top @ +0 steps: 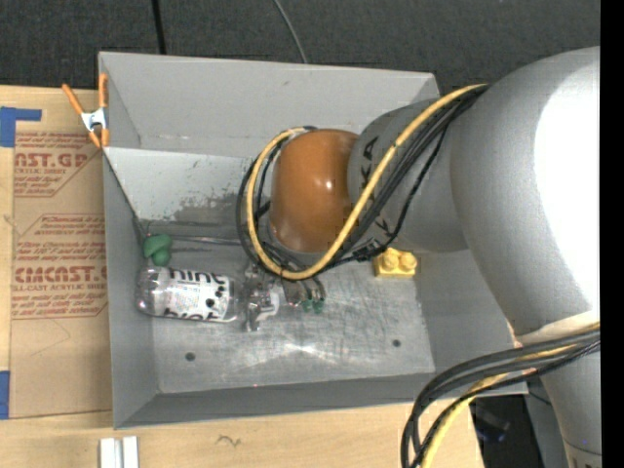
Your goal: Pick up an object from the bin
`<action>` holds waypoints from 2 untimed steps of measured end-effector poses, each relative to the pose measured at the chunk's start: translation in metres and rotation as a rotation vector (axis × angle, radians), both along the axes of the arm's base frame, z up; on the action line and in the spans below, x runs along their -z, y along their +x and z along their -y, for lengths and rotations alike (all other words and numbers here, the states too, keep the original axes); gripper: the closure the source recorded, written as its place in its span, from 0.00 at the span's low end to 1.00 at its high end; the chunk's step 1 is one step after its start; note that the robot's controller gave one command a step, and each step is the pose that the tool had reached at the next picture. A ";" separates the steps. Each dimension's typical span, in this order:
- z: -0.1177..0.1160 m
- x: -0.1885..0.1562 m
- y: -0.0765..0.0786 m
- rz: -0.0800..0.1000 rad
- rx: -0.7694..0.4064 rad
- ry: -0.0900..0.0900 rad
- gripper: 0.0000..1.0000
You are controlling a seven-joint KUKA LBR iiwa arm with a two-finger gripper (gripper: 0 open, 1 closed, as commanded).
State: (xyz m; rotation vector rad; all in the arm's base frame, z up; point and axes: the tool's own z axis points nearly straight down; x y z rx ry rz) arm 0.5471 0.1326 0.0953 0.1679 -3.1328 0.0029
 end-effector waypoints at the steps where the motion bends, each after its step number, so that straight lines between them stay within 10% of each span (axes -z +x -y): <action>1: 0.000 -0.019 0.000 -0.001 -0.001 0.000 1.00; 2: -0.001 -0.034 0.001 0.006 -0.001 0.002 1.00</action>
Offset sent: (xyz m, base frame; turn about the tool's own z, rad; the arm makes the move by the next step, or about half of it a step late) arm 0.0000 0.0001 0.0463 0.0000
